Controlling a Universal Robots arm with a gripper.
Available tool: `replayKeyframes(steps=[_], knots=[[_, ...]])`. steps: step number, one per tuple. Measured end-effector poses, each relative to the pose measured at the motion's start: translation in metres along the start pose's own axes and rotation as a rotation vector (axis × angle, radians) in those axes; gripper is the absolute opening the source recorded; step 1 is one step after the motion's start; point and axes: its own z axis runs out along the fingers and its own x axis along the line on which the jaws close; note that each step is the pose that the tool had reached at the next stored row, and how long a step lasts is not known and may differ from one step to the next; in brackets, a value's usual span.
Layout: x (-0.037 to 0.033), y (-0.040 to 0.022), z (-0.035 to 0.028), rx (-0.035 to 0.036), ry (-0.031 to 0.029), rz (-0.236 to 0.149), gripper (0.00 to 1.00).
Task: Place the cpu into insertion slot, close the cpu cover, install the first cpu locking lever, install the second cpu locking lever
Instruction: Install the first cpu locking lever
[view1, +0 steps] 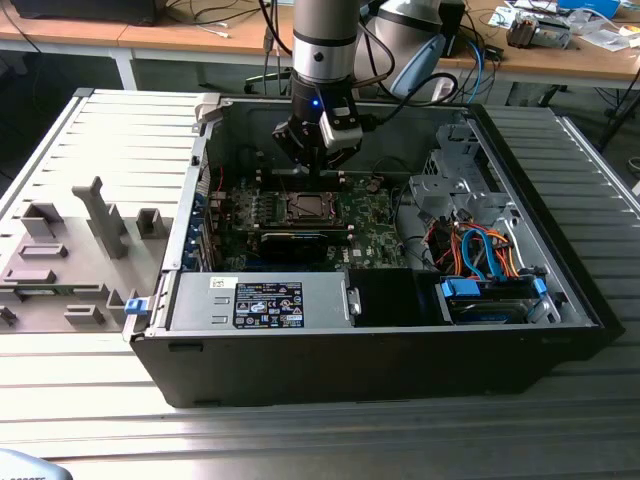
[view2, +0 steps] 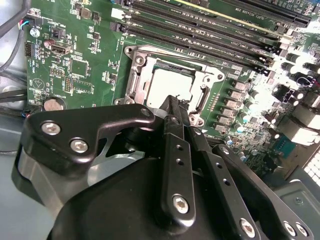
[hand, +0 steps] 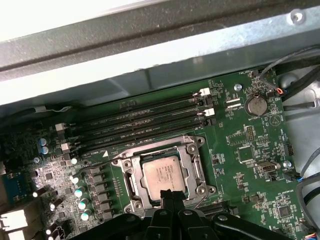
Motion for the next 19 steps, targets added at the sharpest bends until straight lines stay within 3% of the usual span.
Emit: replayKeyframes(steps=[19], knots=[[0.0,0.0,0.0,-0.0004,-0.0015,-0.028,0.11]])
